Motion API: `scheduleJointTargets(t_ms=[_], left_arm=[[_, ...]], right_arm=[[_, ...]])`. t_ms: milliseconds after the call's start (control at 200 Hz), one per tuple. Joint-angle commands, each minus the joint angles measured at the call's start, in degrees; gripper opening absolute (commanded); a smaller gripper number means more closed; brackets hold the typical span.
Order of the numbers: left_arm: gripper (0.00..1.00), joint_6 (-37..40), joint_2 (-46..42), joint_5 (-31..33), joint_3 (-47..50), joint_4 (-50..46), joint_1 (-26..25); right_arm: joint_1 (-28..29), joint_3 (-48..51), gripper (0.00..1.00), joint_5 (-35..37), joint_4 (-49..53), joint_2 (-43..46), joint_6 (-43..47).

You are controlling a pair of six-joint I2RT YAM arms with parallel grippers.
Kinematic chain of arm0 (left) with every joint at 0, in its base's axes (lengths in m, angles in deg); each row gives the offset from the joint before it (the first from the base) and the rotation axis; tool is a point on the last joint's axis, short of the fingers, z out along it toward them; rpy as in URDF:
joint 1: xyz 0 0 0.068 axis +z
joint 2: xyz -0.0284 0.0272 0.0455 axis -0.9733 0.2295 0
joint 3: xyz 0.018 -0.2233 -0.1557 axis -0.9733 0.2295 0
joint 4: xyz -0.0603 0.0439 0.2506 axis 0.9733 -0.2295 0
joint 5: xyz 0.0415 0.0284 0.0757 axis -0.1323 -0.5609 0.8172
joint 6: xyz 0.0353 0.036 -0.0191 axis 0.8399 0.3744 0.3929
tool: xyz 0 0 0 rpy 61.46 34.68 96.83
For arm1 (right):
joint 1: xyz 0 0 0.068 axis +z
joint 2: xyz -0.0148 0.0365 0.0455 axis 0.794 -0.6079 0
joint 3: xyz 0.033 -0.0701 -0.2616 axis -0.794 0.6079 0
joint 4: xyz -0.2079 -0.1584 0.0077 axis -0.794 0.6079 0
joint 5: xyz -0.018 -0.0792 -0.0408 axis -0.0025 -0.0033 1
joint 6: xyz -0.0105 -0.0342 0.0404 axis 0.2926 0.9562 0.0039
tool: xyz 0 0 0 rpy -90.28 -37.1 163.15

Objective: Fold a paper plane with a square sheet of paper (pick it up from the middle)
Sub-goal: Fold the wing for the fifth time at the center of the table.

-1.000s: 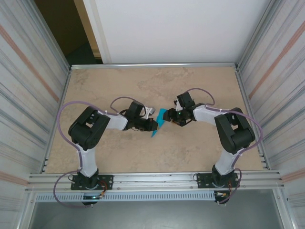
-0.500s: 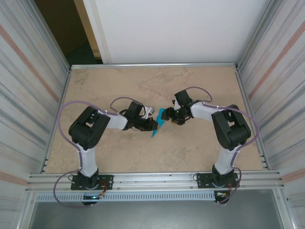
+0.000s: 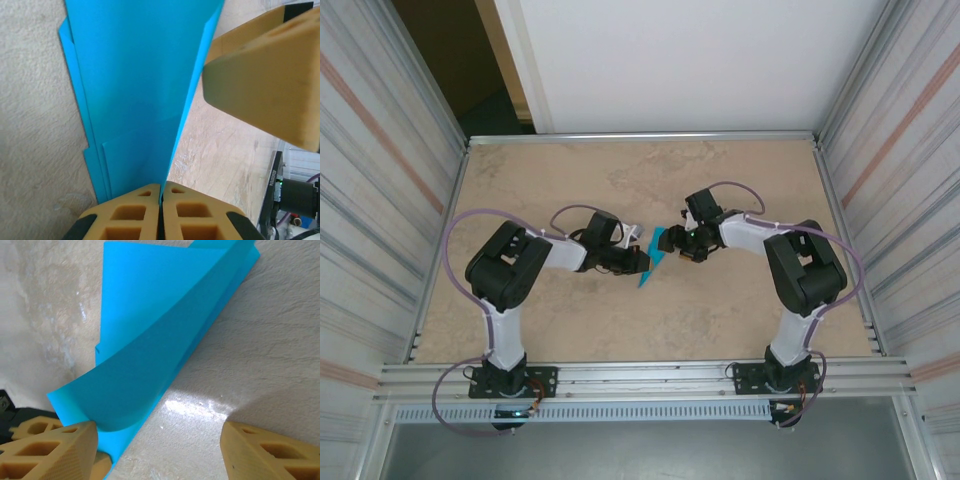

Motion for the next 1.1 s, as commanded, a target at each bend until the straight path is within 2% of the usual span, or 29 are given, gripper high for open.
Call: scheduleJointTargets(t_ms=[0,185,471,812,1092], left_arm=[[0.1,-2.03,2.84,0.11,0.53,-1.51,0.59],[0.1,-4.51,3.47,-2.36,0.08,-0.92,1.3],[0.1,-5.72,4.3,-3.37,-0.11,-0.78,1.88],[0.1,-5.98,4.7,-3.31,-0.15,-0.66,2.03],[0.18,-6.18,1.96,-2.96,0.06,0.06,2.01]], right_arm=[[-0.21,2.75,0.66,-3.69,-6.65,1.41,4.4],[-0.81,1.69,0.69,-5.01,-5.51,1.54,7.23],[0.9,-2.36,0.69,2.02,-0.53,-1.45,7.63],[1.77,-5.19,0.68,4.23,2.48,-6.59,7.34],[3.4,-7.48,0.66,8.73,7.64,-11.09,4.8]])
